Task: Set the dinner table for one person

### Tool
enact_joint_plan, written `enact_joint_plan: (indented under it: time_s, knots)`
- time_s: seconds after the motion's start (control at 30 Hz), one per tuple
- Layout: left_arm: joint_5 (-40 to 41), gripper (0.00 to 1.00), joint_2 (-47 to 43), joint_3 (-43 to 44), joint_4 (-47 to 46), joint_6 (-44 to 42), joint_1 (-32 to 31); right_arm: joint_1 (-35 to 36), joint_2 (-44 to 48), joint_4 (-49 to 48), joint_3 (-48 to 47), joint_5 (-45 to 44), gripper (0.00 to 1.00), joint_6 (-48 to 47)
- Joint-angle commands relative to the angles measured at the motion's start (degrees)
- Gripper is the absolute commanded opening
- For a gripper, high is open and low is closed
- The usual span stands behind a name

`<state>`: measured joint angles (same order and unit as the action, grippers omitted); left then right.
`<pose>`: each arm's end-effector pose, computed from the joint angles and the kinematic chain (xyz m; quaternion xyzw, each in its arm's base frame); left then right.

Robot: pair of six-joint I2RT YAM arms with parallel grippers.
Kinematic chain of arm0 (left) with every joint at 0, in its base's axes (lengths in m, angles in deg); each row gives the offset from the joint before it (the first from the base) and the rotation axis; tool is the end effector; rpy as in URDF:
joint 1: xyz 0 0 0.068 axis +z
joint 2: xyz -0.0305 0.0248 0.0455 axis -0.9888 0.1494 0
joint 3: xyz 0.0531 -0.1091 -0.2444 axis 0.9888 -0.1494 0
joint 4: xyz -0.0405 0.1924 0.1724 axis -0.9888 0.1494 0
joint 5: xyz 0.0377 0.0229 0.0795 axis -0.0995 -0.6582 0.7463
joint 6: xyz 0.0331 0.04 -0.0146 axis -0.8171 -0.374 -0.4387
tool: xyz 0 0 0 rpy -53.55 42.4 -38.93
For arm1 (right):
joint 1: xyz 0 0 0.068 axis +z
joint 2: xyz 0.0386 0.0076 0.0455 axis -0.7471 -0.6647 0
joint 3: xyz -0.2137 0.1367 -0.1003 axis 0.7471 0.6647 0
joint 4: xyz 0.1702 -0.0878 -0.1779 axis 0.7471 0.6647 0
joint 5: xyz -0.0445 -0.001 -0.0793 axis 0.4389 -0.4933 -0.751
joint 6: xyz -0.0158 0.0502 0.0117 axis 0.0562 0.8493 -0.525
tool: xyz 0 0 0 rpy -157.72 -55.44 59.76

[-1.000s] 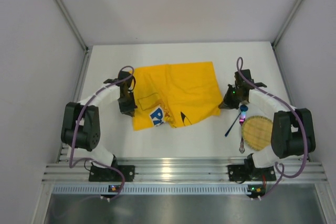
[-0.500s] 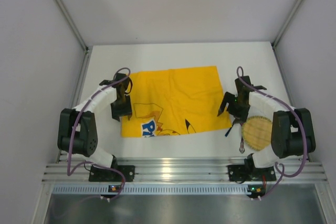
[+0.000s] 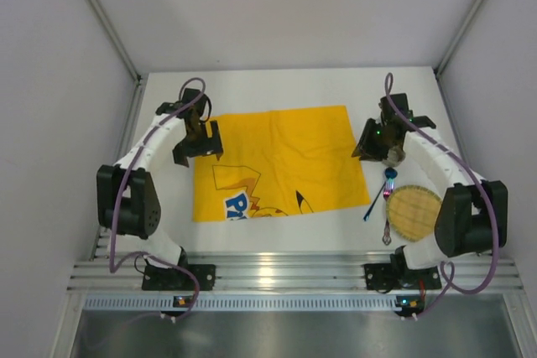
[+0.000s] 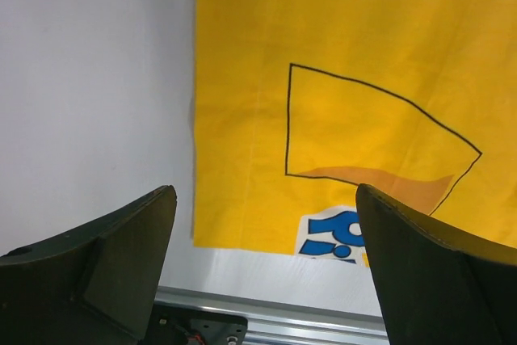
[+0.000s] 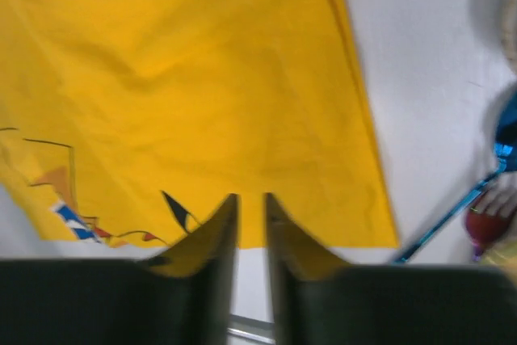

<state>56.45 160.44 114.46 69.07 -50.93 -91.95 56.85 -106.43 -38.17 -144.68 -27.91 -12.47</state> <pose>0.3112 -0.0530 0.2599 -0.1279 0.9789 0.0199 0.1579 0.2901 0.0492 0.2504 0.1630 0.9539 0.1545 0.1989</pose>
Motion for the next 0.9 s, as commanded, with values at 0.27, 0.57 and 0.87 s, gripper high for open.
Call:
enact_joint_plan:
  time_s: [0.27, 0.57, 0.87]
  knots:
    - [-7.4, 0.96, 21.5, 12.4, -5.9, -1.5, 0.2, 3.8, -26.5, -21.7, -15.4, 23.0, 0.0, 5.5]
    - [-5.0, 0.97, 33.0, 24.5, -2.3, -4.0, 1.3, 1.9, -38.7, -17.2, -24.2, 16.6, 0.0, 5.2]
    - [-3.5, 0.97, 40.2, 34.4, 2.3, -4.3, 2.6, -0.2, -43.3, -9.8, -31.1, 10.4, 0.0, 2.4]
